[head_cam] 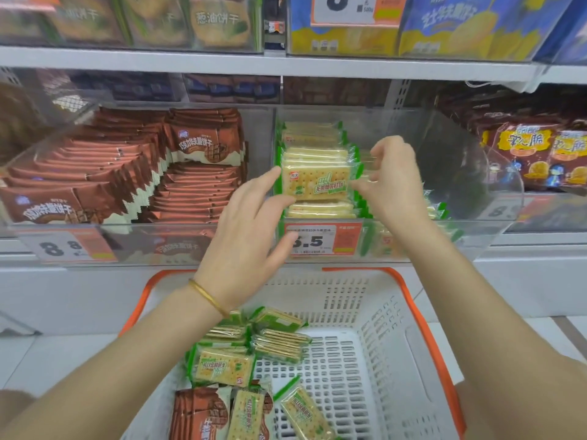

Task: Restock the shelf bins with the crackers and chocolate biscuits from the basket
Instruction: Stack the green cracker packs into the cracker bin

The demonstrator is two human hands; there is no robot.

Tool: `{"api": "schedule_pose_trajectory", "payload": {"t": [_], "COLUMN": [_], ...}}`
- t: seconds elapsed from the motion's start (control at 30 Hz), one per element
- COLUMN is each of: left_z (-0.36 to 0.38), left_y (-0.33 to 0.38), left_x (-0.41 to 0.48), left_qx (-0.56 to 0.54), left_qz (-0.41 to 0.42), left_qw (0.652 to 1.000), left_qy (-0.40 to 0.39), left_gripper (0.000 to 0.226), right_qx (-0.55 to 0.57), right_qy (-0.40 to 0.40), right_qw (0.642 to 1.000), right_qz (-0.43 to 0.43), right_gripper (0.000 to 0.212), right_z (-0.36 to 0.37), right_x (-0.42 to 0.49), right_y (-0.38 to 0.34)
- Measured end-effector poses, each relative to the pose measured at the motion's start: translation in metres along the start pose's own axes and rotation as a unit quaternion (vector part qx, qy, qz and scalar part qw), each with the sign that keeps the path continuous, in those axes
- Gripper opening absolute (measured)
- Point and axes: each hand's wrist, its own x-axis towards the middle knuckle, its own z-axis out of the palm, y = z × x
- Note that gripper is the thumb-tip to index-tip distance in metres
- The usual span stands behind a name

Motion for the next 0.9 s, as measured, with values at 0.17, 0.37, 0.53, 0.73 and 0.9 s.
{"api": "schedule_pose_trajectory", "payload": {"t": [0.17, 0.37, 0.53, 0.73, 0.9], "left_z": [0.020, 0.059, 0.071, 0.078, 0.087], "left_y": [-0.007, -0.029, -0.034, -0.038, -0.037], "left_x": [-0.064, -0.122, -0.135, -0.135, -0.132], "left_qx": [-0.017, 0.021, 0.023, 0.003, -0.023], "left_qz": [0.053, 0.045, 0.032, 0.010, -0.024], "left_qw": [0.998, 0.972, 0.958, 0.959, 0.954], "left_qy": [-0.012, -0.228, -0.283, -0.282, -0.299], "left_gripper": [0.023, 0.021, 0.018, 0.018, 0.024], "right_qx": [0.140, -0.164, -0.272, -0.261, -0.147], "right_qy": [-0.151, -0.590, -0.620, -0.564, -0.583], "right_qw": [0.978, 0.789, 0.725, 0.767, 0.757], "right_qz": [0.000, 0.041, 0.128, 0.162, 0.256], "right_gripper": [0.019, 0.034, 0.051, 0.044, 0.024], "right_z": [-0.004, 0.130, 0.185, 0.204, 0.202], "right_x": [-0.087, -0.177, -0.256, -0.283, -0.280], "right_y": [0.003, 0.087, 0.144, 0.141, 0.143]}}
